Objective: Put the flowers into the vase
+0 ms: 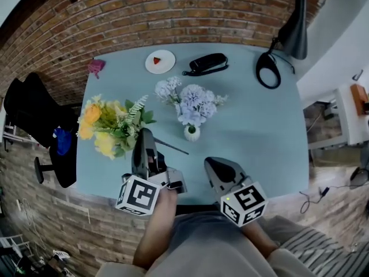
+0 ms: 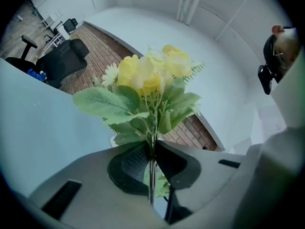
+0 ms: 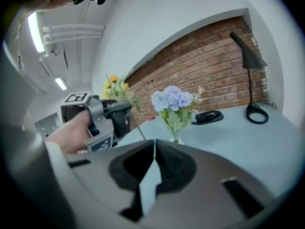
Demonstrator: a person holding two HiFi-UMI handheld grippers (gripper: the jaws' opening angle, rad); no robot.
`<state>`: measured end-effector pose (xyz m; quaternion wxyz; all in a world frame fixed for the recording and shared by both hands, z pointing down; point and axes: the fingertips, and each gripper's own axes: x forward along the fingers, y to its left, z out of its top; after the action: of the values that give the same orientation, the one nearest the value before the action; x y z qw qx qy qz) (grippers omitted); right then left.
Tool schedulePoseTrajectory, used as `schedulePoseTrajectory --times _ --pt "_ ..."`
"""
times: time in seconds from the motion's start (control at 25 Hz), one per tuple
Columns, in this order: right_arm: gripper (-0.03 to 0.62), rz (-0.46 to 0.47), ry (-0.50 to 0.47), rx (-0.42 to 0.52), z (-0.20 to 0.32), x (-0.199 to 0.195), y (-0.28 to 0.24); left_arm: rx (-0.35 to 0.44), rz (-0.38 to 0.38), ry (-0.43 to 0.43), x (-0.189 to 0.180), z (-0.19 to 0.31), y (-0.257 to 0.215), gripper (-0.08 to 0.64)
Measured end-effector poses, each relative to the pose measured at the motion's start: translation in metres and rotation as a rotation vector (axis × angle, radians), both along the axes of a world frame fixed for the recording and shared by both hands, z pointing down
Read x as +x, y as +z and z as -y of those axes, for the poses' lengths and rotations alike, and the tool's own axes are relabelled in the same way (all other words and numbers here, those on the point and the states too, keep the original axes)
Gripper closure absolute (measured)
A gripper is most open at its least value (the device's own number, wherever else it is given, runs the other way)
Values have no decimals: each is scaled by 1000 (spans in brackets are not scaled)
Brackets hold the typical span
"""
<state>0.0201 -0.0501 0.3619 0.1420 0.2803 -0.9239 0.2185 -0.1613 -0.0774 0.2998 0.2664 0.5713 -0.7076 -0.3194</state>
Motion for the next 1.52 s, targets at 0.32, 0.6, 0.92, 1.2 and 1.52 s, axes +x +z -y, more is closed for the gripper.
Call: schedulePoseTrajectory --times 0.32,0.6,0.92,1.2,1.52 --pt "568 -28 -26 -1 4 5 3 48 28 -65 -1 9 -1 505" --pt "568 -58 -32 -9 5 8 10 79 40 -114 -2 20 10 505" --pt "568 -88 -13 -31 7 16 21 80 75 -151 -5 34 23 505" --pt "568 -104 12 -39 8 27 28 75 168 -151 6 43 29 505" --pt "568 -118 50 -58 5 36 36 52 198 -144 10 50 47 505"
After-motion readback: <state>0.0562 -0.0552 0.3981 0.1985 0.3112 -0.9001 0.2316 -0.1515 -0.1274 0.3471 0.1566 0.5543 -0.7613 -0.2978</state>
